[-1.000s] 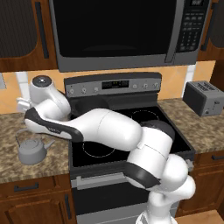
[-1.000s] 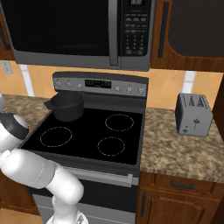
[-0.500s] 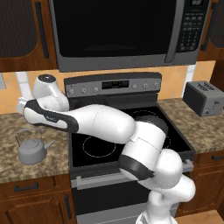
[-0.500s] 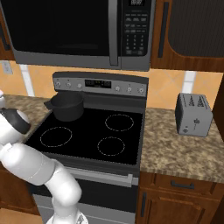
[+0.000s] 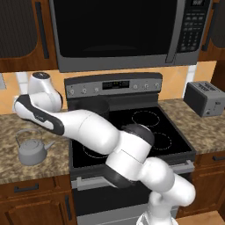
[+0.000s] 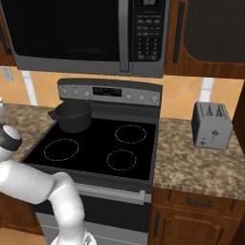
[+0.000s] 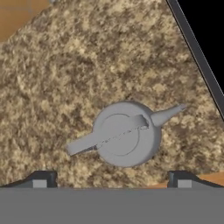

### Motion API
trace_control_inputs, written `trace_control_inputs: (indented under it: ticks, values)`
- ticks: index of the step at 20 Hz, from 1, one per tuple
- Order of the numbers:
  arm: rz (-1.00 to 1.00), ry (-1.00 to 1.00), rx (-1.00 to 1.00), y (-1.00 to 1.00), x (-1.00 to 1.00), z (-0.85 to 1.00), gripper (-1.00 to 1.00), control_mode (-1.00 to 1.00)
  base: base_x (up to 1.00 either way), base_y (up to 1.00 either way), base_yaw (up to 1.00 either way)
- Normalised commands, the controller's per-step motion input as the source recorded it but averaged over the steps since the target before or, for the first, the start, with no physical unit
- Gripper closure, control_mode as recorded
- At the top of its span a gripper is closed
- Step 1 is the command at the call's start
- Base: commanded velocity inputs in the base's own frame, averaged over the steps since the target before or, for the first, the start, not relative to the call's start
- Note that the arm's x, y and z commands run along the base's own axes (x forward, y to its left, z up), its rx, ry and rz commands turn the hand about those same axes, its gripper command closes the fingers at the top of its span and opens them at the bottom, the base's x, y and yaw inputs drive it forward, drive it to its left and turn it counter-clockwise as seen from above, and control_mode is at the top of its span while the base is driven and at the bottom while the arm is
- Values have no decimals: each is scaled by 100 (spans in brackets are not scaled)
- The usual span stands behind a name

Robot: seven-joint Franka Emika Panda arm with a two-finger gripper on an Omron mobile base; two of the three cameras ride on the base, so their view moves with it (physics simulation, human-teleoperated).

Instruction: Pick the kettle from the counter and place it on a stove burner. Then turn the burner on.

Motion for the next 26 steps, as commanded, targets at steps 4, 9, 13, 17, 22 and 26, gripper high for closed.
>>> trace_control_inputs:
  ticks: [4,9,13,17,22,26]
  values:
    - [-1,6,0,7,7,-17,-100,-100,0,0,0]
    - [-7,4,0,-28,-54,-78,-100,-100,0,0,0]
    - [-3,1,0,-15,-18,-23,-100,-100,0,0,0]
    - [-9,0,0,0,8,-9,-100,-100,0,0,0]
    - [-20,0,3,0,26,-14,-100,-100,0,0,0]
    - [-21,0,6,-2,24,0,-100,-100,0,0,0]
